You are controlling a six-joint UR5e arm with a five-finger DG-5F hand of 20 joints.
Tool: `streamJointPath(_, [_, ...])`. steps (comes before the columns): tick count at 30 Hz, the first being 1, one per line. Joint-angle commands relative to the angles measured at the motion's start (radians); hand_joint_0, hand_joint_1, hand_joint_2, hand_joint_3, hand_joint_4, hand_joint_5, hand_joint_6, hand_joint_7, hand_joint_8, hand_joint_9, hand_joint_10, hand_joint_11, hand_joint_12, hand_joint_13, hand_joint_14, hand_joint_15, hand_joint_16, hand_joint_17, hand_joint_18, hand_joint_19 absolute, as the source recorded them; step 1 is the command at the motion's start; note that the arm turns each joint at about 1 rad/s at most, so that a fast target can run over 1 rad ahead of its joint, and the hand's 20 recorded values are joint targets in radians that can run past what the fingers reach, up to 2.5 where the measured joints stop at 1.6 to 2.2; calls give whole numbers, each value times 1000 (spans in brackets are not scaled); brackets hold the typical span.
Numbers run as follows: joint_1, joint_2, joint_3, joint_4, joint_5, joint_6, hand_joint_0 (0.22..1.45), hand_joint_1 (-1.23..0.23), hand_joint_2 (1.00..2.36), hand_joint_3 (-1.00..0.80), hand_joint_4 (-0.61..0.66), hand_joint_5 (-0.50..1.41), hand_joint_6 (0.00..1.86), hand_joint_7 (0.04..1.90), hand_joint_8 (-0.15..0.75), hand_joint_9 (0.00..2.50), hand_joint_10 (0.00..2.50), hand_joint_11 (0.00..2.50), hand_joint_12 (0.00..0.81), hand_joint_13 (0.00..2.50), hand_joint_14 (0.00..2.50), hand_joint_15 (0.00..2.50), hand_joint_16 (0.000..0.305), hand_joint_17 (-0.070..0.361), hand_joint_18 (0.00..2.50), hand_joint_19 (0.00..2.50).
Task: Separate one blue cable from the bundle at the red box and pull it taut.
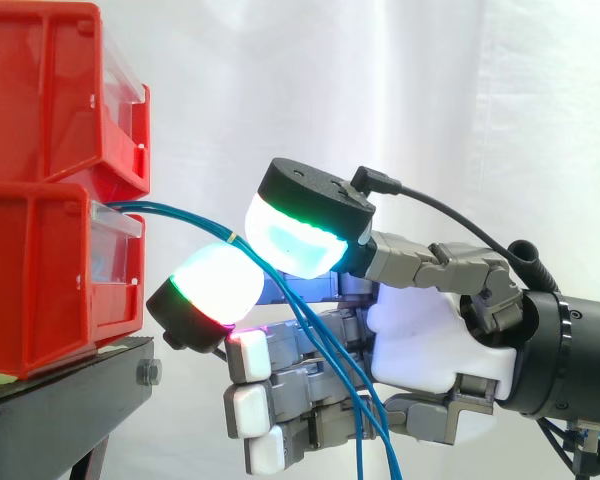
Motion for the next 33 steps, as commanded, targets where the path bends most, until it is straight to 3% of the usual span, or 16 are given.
streamJointPath(1, [-3, 1, 0, -8, -13, -1, 628, -697, 1017, -224, 161, -201, 901, 983, 319, 898, 22, 826, 376, 970, 21, 574, 46, 103, 772, 618])
streamJointPath(8, [-7, 1, 0, -5, -33, -7, 640, -724, 1014, -297, 175, -203, 910, 975, 317, 897, 21, 832, 375, 976, 22, 573, 46, 103, 778, 611])
streamJointPath(12, [-13, 1, 0, -10, -62, -10, 656, -763, 1008, -387, 183, -206, 917, 953, 322, 898, 21, 836, 373, 987, 23, 580, 46, 103, 790, 607])
streamJointPath(25, [-21, 4, 6, -11, -72, -10, 649, -764, 1000, -500, 184, -200, 920, 927, 319, 933, 22, 854, 370, 1016, 22, 606, 45, 101, 815, 621])
streamJointPath(33, [-29, 4, 12, -11, -82, -7, 603, -579, 1000, -500, 175, -184, 878, 990, 327, 985, 23, 856, 373, 1035, 24, 613, 45, 101, 824, 666])
